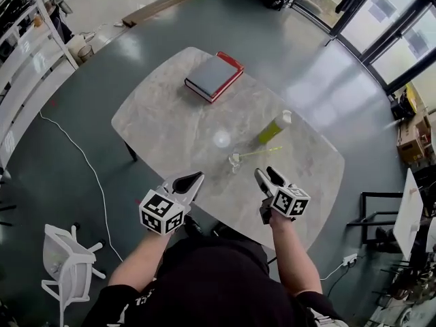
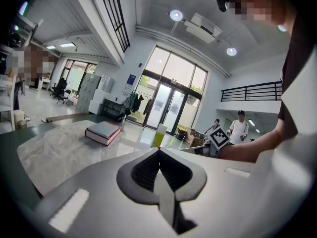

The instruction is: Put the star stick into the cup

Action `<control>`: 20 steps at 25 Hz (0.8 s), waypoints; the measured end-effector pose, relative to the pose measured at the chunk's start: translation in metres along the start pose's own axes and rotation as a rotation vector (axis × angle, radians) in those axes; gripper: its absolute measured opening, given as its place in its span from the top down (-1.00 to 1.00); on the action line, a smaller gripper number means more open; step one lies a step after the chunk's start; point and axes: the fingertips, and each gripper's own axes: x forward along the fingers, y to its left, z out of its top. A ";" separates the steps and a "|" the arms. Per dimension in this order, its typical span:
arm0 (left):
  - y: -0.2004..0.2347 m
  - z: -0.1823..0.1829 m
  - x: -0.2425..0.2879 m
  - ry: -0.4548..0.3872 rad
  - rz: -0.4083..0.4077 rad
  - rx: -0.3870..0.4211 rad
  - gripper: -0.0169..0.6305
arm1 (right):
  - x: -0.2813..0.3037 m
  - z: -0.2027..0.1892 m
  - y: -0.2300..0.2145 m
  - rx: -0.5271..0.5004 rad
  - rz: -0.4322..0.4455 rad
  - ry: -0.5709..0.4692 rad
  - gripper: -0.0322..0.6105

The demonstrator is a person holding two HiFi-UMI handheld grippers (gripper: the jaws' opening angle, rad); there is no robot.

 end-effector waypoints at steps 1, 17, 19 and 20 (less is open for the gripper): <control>0.000 0.001 -0.003 0.003 0.007 0.012 0.94 | -0.006 0.002 0.006 -0.011 0.021 -0.005 0.14; -0.072 0.053 -0.006 -0.027 0.023 0.118 0.94 | -0.113 0.081 0.061 -0.162 0.210 -0.233 0.39; -0.089 0.064 -0.001 -0.047 0.009 0.131 0.94 | -0.129 0.087 0.068 -0.198 0.234 -0.258 0.42; -0.096 0.070 0.000 -0.059 0.005 0.137 0.94 | -0.136 0.090 0.072 -0.217 0.247 -0.268 0.44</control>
